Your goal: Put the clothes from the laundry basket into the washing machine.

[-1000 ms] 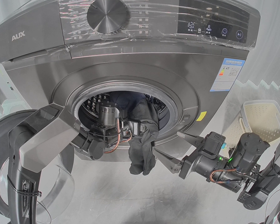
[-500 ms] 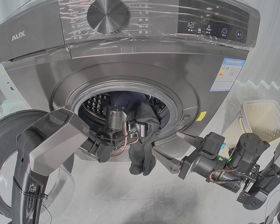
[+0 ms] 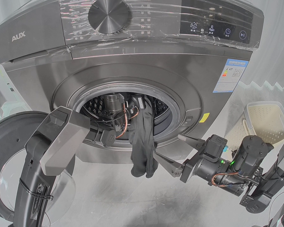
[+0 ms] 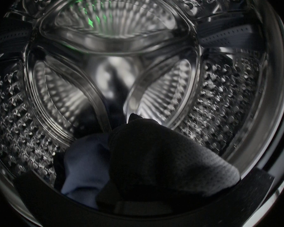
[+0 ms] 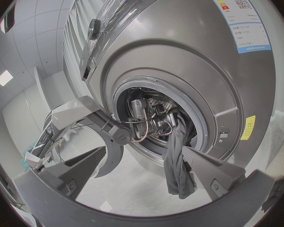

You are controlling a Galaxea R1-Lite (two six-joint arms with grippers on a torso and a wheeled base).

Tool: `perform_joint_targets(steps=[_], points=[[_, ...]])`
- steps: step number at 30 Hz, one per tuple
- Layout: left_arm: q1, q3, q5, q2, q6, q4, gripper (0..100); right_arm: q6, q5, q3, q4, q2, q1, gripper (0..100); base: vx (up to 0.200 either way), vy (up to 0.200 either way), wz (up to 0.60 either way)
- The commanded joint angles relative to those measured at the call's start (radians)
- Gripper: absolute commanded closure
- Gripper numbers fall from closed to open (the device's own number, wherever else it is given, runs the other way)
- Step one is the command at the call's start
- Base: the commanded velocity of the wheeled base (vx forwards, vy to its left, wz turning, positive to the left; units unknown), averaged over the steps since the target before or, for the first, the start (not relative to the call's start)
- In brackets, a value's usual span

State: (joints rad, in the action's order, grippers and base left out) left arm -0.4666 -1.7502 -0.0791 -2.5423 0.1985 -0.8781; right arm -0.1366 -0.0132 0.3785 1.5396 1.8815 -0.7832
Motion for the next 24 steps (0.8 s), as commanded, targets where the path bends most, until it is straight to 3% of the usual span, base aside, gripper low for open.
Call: perform_joint_targets(steps=[1, 5, 12, 13, 18, 20, 24], points=[[0.043, -0.189, -0.059, -0.105, 0.012, 0.021, 100, 0.0, -0.001, 0.0, 0.001, 0.005, -0.002, 0, 0.0, 0.0, 0.0], [0.066, -0.25, -0.087, -0.134, 0.024, 0.051, 100, 0.0, -0.002, 0.0, 0.001, 0.013, -0.002, 0, 0.0, 0.0, 0.0], [0.062, -0.25, -0.087, -0.136, 0.029, 0.053, 100, 0.0, -0.002, 0.0, 0.001, 0.015, -0.002, 0, 0.0, 0.0, 0.0], [0.055, -0.25, -0.087, -0.134, 0.027, 0.053, 0, -0.001, -0.002, 0.0, 0.001, 0.015, -0.002, 0, 0.0, 0.0, 0.0], [0.042, -0.155, -0.085, -0.085, 0.027, 0.057, 0, -0.001, -0.002, -0.001, 0.001, 0.013, -0.001, 0, 0.0, 0.0, 0.0], [0.042, -0.029, -0.071, -0.021, 0.024, 0.079, 0, -0.001, -0.002, -0.001, 0.001, 0.013, -0.002, 0, 0.0, 0.0, 0.0], [0.046, 0.104, -0.048, 0.042, 0.001, 0.117, 0, -0.001, -0.002, 0.0, 0.001, 0.015, -0.002, 0, 0.0, 0.0, 0.0]])
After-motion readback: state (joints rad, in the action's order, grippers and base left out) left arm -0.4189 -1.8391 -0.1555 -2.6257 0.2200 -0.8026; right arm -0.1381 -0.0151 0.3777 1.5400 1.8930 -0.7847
